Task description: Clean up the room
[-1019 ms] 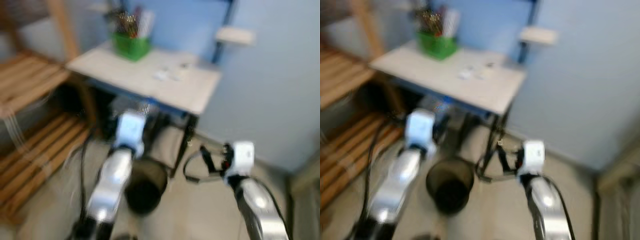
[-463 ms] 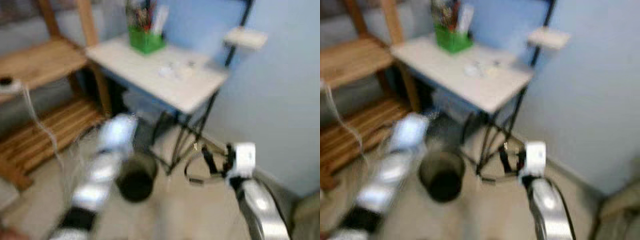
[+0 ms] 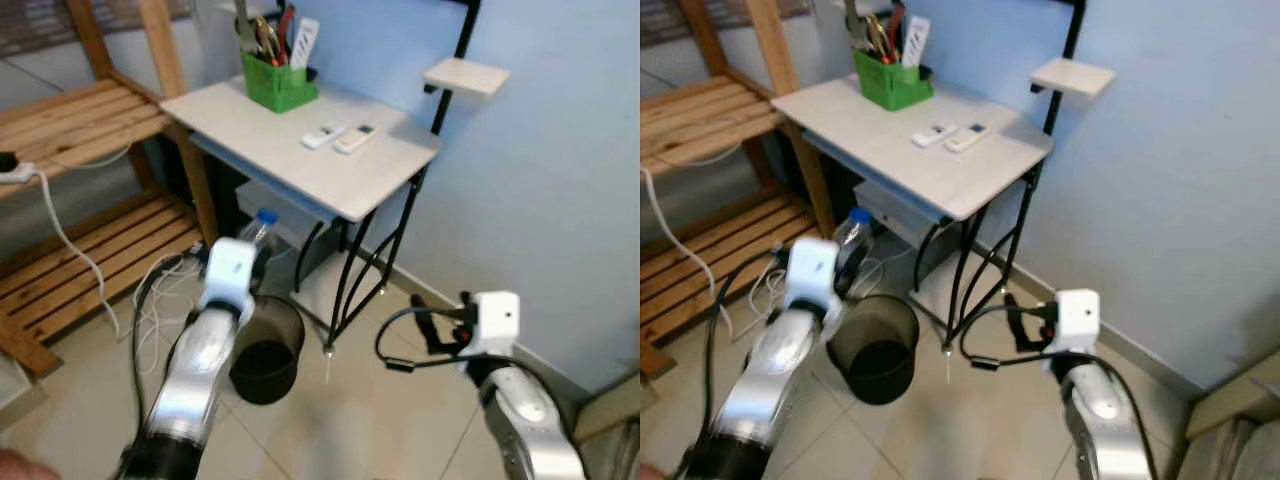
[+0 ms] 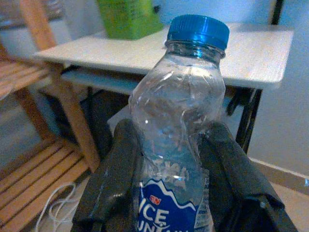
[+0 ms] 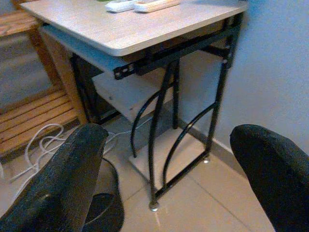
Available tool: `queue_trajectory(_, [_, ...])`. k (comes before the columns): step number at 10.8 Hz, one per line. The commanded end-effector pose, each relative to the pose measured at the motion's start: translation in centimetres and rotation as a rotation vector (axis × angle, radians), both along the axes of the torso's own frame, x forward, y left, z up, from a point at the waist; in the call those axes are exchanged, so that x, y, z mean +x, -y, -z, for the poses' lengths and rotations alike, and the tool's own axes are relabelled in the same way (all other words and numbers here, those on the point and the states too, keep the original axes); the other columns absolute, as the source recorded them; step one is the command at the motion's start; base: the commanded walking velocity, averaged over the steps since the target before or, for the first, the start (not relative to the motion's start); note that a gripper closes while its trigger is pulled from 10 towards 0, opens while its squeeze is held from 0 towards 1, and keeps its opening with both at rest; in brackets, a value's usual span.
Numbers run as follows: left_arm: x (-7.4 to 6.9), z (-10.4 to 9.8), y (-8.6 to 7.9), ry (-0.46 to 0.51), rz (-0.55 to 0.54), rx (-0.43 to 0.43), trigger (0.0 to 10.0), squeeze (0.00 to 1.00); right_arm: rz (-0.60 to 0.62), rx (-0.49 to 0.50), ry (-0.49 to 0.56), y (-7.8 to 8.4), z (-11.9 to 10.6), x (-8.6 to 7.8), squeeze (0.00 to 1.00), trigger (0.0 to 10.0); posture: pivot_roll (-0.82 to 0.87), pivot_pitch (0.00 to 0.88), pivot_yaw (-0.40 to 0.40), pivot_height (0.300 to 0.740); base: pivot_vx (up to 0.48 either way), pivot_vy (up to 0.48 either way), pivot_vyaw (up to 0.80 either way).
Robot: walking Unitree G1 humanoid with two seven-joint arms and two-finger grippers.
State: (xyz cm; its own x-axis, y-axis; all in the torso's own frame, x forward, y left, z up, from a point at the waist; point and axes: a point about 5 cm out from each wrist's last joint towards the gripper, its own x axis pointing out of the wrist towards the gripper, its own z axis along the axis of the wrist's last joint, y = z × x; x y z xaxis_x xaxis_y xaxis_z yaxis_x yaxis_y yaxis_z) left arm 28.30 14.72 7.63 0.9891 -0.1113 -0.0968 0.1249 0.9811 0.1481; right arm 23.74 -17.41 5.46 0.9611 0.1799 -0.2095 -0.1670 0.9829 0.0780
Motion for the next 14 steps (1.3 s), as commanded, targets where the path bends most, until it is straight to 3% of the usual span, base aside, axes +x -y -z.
queue_trajectory(1, [-0.4, -2.2, 0.2, 0.074, 0.024, -0.007, 10.0, 0.0, 0.004, -0.005, 0.014, 0.1, -0.3, 0.1, 0.0, 10.0, -0.08, 0.0, -0.001, 0.74, 0.0, 0.0, 0.0])
queue_trajectory(3, [-2.6, -4.2, 0.2, 0.105, 0.073, -0.014, 10.0, 0.0, 0.009, -0.006, 0.027, 0.2, -0.5, -0.6, 0.0, 10.0, -0.07, 0.0, 0.001, 0.74, 0.0, 0.0, 0.0])
queue_trajectory(5, [-3.2, -6.0, 1.5, 0.154, 0.108, -0.029, 10.0, 0.0, -0.007, -0.006, 0.009, -0.3, -0.1, -0.9, 0.0, 10.0, -0.06, 0.0, -0.001, 0.74, 0.0, 0.0, 0.0])
queue_trajectory(12, [-3.5, -4.7, 1.3, 0.066, 0.1, 0.004, 10.0, 0.0, -0.044, -0.013, 0.005, -0.3, 0.0, -0.5, 0.0, 10.0, -0.07, 0.0, -0.005, 0.74, 0.0, 0.0, 0.52])
queue_trajectory(14, [-3.2, -4.2, 0.8, 0.038, 0.05, -0.055, 10.0, 0.0, -0.017, -0.024, 0.001, 0.0, 0.0, 0.0, 0.0, 10.0, -0.07, 0.0, -0.003, 0.74, 0.394, 0.272, 0.0])
